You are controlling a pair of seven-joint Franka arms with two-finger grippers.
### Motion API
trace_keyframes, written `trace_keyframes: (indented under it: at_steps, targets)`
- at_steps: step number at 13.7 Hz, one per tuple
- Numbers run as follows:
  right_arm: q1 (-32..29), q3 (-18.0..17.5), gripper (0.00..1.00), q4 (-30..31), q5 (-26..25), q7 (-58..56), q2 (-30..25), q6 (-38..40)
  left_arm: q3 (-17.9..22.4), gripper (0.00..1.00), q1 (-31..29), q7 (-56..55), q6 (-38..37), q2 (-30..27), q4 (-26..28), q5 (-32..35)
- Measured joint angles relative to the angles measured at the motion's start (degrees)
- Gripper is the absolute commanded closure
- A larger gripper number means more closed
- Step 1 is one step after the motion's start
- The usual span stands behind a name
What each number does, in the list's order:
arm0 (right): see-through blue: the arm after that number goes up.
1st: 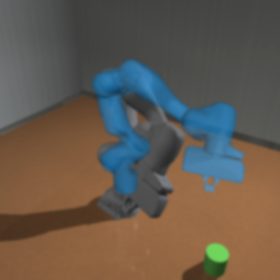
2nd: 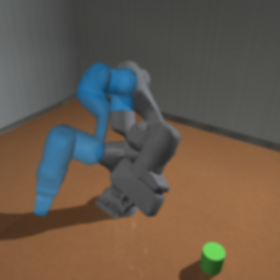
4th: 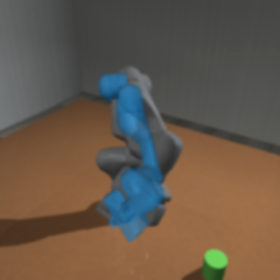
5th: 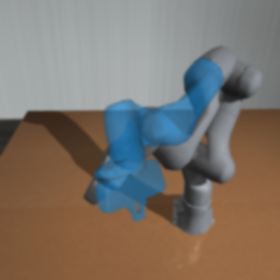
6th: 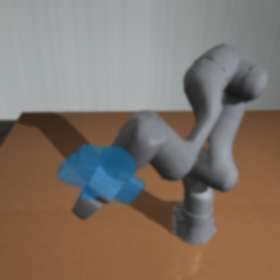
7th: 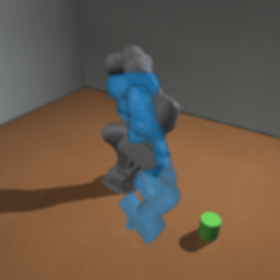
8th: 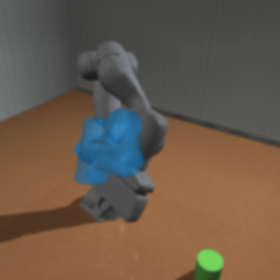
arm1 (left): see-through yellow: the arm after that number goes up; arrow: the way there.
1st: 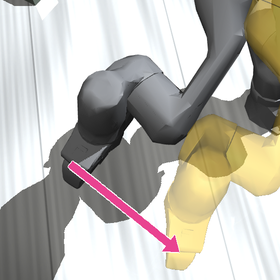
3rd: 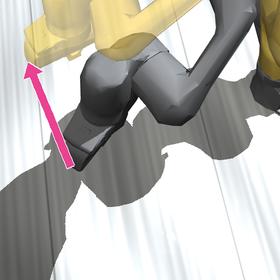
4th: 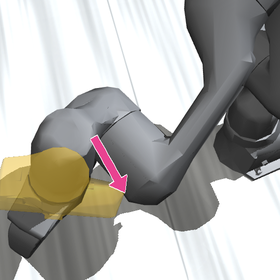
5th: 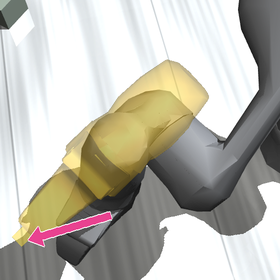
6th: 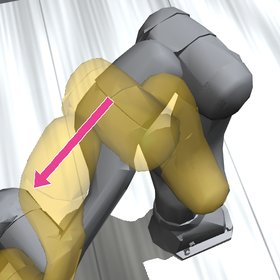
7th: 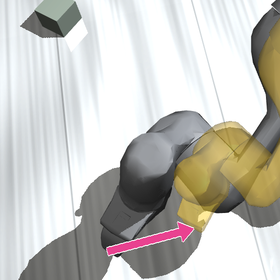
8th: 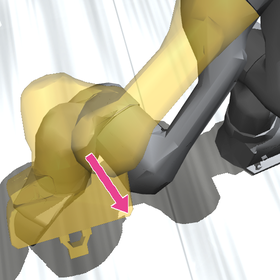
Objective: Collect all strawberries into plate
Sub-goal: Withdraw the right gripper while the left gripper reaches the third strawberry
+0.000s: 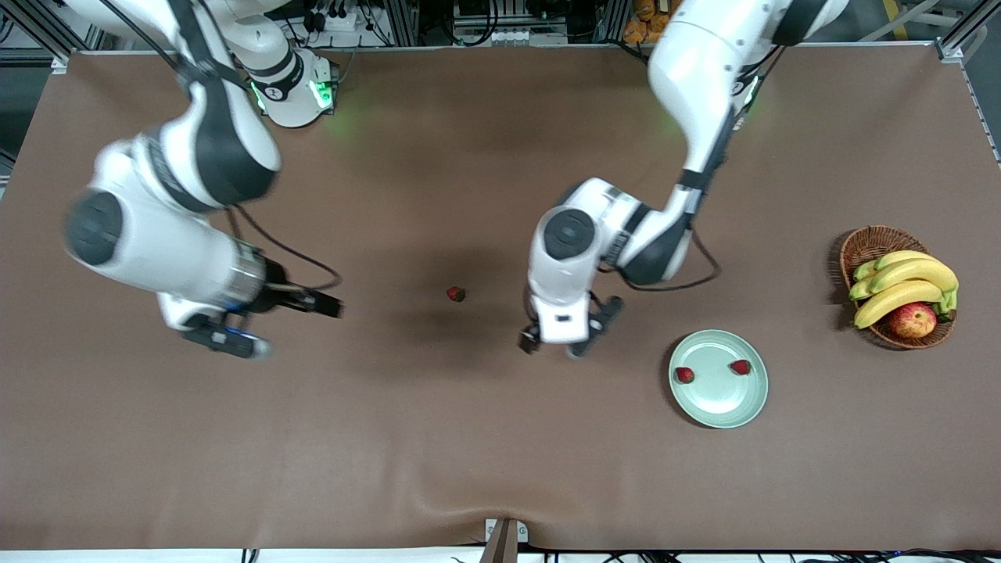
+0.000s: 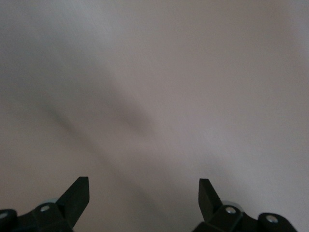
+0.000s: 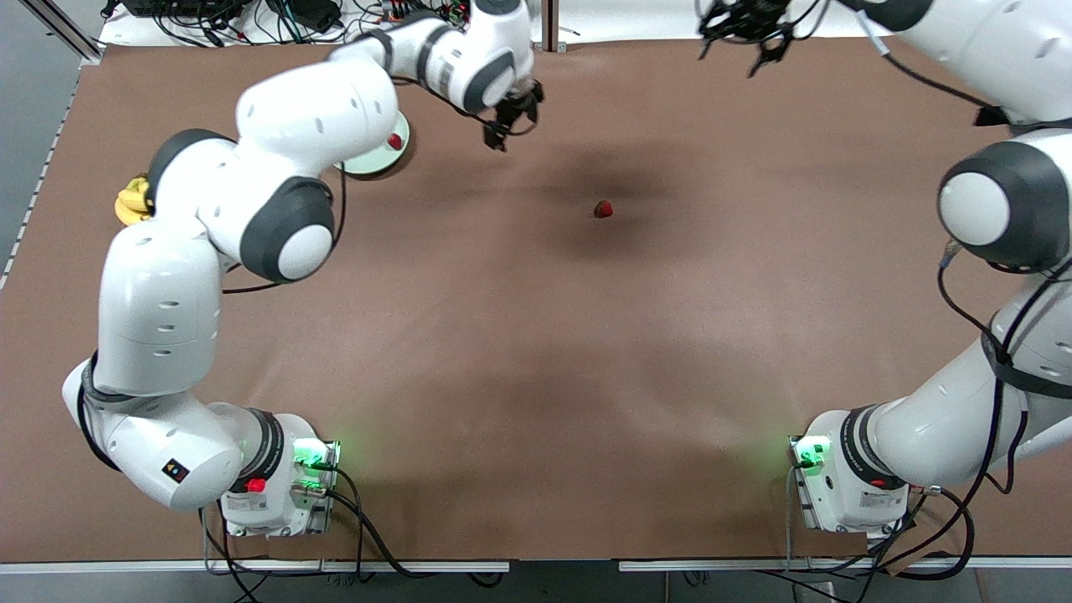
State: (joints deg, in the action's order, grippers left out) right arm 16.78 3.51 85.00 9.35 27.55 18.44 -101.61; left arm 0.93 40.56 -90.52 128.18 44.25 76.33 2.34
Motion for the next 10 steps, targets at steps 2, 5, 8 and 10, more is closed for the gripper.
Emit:
trace_keyframes:
  at_steps: [2, 5, 8, 10]
  targets:
    - [-0.47, -0.03, 0.00, -0.04, -6.14, -0.01, -3.49, 4.22, -0.01, 0.00, 3.22, -5.90, 2.92, 1.64, -0.51, 0.00]
    - [-2.46, -0.14, 0.00, -0.09, -8.08, -2.11, -7.51, 10.47, 0.08, 0.00, 7.48, -20.07, 9.43, 4.52, -1.54, 0.00]
    - [-7.56, -0.18, 0.00, -0.17, -8.22, -10.19, -9.49, 13.37, 0.13, 0.00, 10.16, -29.20, 14.99, 7.48, -2.18, 0.00]
    - [-11.64, -0.17, 0.00, -0.18, -8.23, -16.63, -10.13, 15.09, 0.14, 0.00, 11.10, -30.57, 16.21, 8.74, -2.57, 0.00]
